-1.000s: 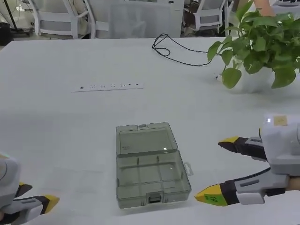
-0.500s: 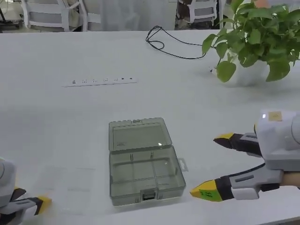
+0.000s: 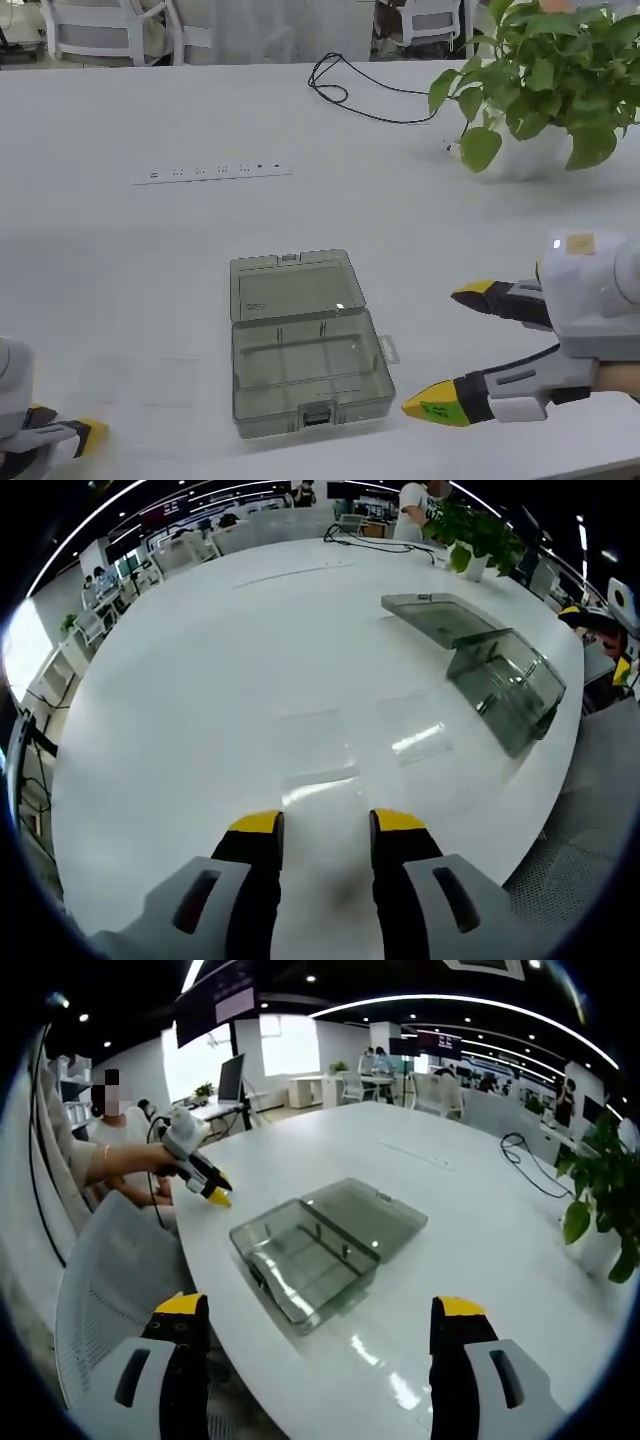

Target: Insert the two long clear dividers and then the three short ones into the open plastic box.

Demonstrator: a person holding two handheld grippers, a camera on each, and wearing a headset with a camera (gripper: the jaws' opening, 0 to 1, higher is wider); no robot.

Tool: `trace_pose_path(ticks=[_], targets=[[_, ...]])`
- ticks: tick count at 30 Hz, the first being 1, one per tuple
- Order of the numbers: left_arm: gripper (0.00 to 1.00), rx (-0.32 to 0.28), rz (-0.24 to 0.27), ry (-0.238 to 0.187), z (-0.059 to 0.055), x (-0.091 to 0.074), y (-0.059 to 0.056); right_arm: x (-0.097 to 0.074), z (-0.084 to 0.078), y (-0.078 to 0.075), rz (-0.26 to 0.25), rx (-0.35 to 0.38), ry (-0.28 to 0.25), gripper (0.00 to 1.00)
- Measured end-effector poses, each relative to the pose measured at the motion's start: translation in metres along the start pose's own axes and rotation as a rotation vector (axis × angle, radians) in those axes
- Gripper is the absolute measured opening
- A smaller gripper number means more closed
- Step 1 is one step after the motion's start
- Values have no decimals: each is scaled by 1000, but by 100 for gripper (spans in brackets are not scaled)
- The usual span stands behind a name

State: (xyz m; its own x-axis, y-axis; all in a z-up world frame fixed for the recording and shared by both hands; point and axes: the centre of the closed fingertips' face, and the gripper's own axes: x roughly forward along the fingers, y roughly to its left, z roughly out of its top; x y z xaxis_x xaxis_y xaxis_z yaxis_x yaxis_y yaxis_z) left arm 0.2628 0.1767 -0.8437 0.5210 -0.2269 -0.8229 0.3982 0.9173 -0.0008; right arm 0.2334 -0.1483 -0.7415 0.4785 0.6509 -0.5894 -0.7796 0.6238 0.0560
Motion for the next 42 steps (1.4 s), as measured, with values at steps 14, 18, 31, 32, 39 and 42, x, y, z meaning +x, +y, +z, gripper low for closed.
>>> trace_pose_path(ticks=[14, 18, 31, 32, 39, 42], targets=[[32, -55, 18, 28, 0, 0, 4, 2, -3, -1, -1, -1, 12, 91], [31, -73, 9, 35, 0, 0, 4, 4, -4, -1, 7, 24, 12, 86], [30, -99, 10, 35, -1, -4, 2, 6, 6, -2, 9, 140, -42, 80], [30, -92, 12, 39, -2, -4, 1, 7, 11, -1, 15, 166, -65, 79], [30, -106, -3, -9, 6, -11, -8, 13, 23, 1, 13, 236, -102, 71], [30, -107, -8, -54, 16, -16, -13, 17, 28, 5, 17, 261, -117, 67]])
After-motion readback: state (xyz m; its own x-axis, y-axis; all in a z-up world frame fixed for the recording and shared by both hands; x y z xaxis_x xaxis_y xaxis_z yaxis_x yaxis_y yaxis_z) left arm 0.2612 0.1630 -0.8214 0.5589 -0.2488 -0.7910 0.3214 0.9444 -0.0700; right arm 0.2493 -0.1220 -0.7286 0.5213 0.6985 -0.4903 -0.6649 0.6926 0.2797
